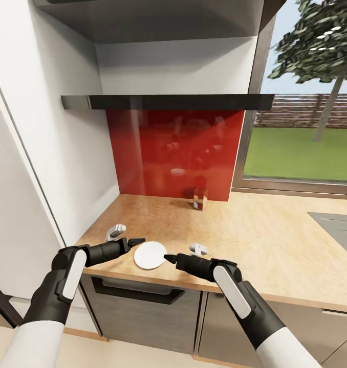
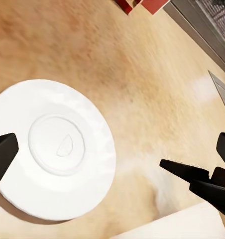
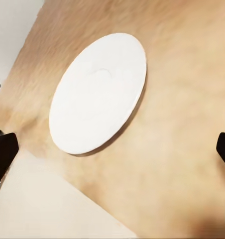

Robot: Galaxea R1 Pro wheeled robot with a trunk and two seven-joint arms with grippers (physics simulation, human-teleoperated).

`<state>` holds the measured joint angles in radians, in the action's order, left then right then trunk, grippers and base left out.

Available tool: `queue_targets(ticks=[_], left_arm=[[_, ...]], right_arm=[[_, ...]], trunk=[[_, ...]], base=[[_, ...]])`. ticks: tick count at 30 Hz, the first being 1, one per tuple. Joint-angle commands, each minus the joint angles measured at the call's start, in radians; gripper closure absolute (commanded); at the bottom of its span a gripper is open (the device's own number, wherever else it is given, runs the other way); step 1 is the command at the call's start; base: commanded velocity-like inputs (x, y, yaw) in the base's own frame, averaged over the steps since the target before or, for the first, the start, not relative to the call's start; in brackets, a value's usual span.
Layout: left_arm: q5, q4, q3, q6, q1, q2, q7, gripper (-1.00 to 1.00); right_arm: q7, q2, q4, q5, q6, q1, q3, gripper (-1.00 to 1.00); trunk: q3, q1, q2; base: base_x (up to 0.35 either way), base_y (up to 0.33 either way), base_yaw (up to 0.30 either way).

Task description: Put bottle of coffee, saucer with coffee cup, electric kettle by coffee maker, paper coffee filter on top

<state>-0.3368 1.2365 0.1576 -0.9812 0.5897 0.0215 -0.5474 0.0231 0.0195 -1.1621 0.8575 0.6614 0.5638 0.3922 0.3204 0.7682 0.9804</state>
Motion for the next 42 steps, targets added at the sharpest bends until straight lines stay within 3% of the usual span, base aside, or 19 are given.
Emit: queue_targets(ticks=[1,16,21,25,32,42], left_arm=[[0.003,0.001,0.002,-0.006,0.001,0.000,-0.006,-1.00],[0.004,0.001,-0.002,-0.011,0.001,0.000,-0.004,-1.00],[0.002,-0.001,0.002,-0.012,0.001,0.000,0.054,-1.00],[-0.001,0.001,0.030,-0.013,0.001,-0.007,0.102,-1.00],[-0.003,0.012,0.087,-0.014,0.001,-0.011,0.114,-1.00],[-0.003,0.013,0.101,-0.014,0.001,-0.012,0.115,-1.00]], right_arm=[[0.002,0.000,-0.001,0.007,0.005,0.001,0.000,-1.00],[0.004,0.004,-0.004,0.023,0.009,0.001,0.001,-1.00],[0.010,0.021,-0.006,0.022,0.009,0.002,-0.002,-1.00],[0.032,0.036,-0.008,0.026,0.009,0.004,-0.002,-1.00],[0.046,0.044,-0.010,0.043,0.009,0.005,-0.004,-1.00],[0.047,0.046,-0.009,0.046,0.009,0.005,-0.005,-1.00]], trunk=[[0.001,0.000,0.001],[0.001,0.000,0.001],[0.001,0.000,0.001],[0.001,0.000,0.001],[0.001,0.000,0.001],[0.001,0.000,0.001]], base=[[0.000,0.000,0.000],[0.000,0.000,0.000],[0.000,0.000,0.000],[0.000,0.000,0.000],[0.000,0.000,0.000],[0.135,0.000,0.000]])
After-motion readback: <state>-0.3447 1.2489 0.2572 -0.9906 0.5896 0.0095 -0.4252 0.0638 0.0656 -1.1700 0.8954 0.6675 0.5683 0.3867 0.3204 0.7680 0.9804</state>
